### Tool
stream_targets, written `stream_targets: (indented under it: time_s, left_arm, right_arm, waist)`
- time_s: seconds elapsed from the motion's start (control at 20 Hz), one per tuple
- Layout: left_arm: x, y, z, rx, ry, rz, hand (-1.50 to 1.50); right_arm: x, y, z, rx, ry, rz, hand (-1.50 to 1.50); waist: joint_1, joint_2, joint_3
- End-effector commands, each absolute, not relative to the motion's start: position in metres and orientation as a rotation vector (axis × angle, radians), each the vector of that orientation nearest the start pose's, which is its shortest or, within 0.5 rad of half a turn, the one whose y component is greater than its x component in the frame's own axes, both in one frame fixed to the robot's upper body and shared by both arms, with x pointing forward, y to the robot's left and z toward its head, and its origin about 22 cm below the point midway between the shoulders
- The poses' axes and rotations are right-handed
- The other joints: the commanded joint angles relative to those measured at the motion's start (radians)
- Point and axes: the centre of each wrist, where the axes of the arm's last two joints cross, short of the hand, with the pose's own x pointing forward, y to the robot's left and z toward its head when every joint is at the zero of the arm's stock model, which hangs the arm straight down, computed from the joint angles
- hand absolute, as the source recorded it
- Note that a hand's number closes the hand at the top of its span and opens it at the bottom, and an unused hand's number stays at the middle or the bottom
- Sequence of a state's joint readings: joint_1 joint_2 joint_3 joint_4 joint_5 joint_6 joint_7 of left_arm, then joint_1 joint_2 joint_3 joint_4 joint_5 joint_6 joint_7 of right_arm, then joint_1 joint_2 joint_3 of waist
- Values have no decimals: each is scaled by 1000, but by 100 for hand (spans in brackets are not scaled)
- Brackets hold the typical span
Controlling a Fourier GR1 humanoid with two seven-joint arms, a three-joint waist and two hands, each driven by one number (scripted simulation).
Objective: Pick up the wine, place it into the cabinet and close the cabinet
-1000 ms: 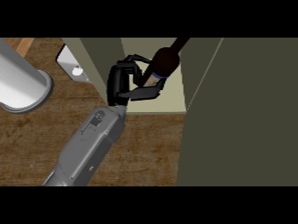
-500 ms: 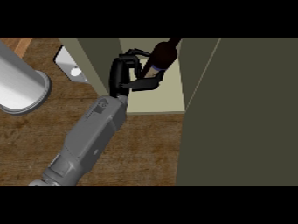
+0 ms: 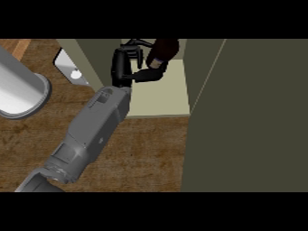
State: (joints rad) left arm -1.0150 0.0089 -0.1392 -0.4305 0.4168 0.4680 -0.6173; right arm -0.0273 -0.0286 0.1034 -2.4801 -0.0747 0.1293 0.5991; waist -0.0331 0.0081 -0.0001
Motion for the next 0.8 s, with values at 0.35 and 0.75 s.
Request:
stream_targets:
  time_s: [0.35,0.75]
  left_arm:
    - [436,99,50,143,-1903,144,150]
    - [436,99,46,34,-1831,281,150]
  right_arm:
    - [139,-220,205,237,-1931,254,-150]
    - [138,-210,209,260,-1927,260,-150]
  waist:
    - [-15,7,0]
    - [-27,12,-1]
